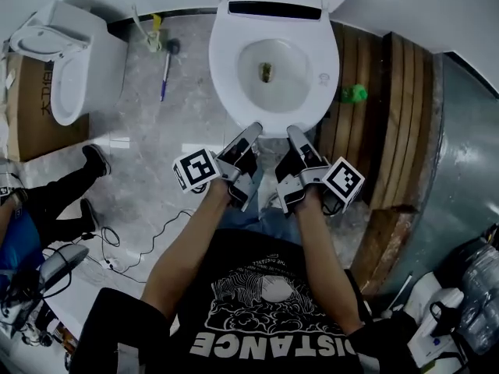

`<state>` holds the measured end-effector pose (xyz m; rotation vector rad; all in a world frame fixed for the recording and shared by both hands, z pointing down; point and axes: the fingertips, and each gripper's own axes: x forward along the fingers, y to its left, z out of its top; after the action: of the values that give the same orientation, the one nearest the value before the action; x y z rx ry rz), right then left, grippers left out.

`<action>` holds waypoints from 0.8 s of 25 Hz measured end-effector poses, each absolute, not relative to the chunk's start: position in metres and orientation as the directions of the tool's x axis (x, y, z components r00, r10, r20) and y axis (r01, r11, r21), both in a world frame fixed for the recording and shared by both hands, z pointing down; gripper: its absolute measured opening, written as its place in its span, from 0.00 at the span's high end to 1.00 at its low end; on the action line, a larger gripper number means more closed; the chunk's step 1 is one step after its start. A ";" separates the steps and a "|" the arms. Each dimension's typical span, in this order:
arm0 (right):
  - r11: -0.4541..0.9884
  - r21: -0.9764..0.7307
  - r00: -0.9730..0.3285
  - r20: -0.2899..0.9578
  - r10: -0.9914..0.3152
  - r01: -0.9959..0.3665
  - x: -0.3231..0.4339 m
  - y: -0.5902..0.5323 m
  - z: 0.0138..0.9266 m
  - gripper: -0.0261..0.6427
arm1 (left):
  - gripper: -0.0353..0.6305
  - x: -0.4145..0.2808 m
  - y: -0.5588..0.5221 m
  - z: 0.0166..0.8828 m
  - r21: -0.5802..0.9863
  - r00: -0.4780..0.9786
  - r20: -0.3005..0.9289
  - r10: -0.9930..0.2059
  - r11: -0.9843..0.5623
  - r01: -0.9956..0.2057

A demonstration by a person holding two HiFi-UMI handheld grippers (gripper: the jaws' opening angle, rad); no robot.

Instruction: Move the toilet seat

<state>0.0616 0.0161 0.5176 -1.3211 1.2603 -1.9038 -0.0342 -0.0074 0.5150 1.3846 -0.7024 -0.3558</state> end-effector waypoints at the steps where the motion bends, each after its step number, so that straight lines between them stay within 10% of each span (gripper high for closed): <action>1: -0.451 -0.887 -0.405 0.450 -0.796 -0.101 0.062 0.014 0.514 0.78 | 0.73 -0.033 -0.010 0.511 0.968 0.753 0.248 -0.609 0.185 -0.169; 20: -0.311 -0.945 -0.370 0.327 -0.870 -0.103 0.074 -0.068 0.420 0.75 | 0.69 -0.020 -0.093 0.422 0.988 0.816 0.144 -0.559 0.124 -0.089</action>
<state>0.0741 -0.0680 0.4200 -1.2740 1.3529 -1.7399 -0.0203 -0.0927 0.4225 1.4240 -0.5624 -0.3702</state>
